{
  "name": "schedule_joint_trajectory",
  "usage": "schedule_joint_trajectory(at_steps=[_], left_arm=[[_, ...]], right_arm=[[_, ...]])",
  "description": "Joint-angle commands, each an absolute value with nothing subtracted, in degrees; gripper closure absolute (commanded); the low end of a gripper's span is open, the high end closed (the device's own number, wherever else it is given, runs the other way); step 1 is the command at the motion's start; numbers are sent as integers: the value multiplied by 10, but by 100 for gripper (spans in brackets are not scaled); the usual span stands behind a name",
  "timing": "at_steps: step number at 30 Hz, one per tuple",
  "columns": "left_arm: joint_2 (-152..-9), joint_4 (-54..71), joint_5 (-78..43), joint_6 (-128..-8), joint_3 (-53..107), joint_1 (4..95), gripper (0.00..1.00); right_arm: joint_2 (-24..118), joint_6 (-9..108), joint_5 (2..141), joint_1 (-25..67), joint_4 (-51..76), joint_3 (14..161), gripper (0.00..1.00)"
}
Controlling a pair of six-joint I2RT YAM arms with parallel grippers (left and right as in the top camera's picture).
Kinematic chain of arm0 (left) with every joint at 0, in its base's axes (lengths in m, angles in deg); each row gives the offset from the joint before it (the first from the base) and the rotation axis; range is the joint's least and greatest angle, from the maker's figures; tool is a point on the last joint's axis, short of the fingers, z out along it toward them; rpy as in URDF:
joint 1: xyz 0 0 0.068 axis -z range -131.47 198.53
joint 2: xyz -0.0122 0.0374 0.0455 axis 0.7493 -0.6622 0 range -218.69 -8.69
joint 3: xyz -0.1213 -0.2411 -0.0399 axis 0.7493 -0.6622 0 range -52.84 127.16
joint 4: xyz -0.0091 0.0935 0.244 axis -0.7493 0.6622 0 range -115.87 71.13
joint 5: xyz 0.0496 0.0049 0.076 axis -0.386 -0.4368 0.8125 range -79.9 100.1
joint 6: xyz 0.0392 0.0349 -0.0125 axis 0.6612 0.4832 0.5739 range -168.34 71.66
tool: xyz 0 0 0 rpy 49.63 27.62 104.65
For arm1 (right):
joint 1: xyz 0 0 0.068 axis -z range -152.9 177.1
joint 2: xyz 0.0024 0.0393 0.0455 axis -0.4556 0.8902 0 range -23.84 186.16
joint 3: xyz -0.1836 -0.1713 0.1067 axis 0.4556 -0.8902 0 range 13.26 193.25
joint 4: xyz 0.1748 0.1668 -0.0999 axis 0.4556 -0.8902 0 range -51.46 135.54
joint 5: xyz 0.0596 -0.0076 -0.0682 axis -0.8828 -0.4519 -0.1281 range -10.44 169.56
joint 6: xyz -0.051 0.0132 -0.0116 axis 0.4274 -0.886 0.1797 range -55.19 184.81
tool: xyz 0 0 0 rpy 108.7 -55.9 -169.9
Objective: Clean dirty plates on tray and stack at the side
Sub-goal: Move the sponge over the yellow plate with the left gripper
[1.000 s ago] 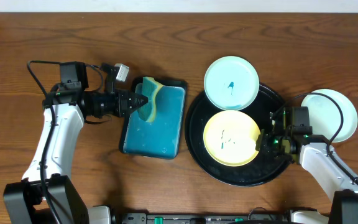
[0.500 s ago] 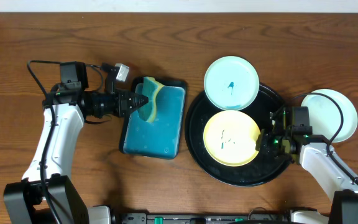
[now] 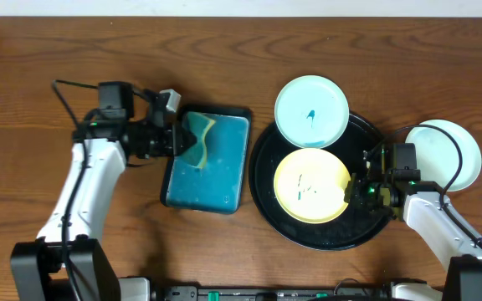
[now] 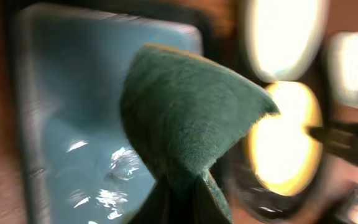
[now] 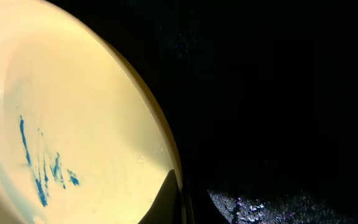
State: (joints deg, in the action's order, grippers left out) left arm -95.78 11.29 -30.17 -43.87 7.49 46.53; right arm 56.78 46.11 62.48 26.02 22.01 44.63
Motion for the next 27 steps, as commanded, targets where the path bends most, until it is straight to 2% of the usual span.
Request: schedule_joint_trajectory(at_steps=[1, 4, 10, 15, 18, 21, 27], left_arm=[[-950, 112, -29, -548, 87, 529, 93], [-951, 114, 59, -607, 87, 576, 92], [-952, 114, 117, -614, 85, 645, 92], [-952, 114, 116, -613, 85, 661, 93], [-950, 118, 55, -578, 90, 680, 93], [-939, 126, 26, -566, 116, 734, 93], [-951, 53, 26, -597, 123, 856, 92]], right_arm=[[571, 455, 644, 255, 214, 441, 99], [571, 455, 644, 255, 215, 441, 99], [571, 455, 643, 255, 218, 441, 99], [571, 455, 643, 255, 218, 442, 99], [571, 455, 638, 255, 213, 441, 99], [571, 455, 634, 243, 209, 442, 99], [571, 427, 635, 194, 207, 441, 99]])
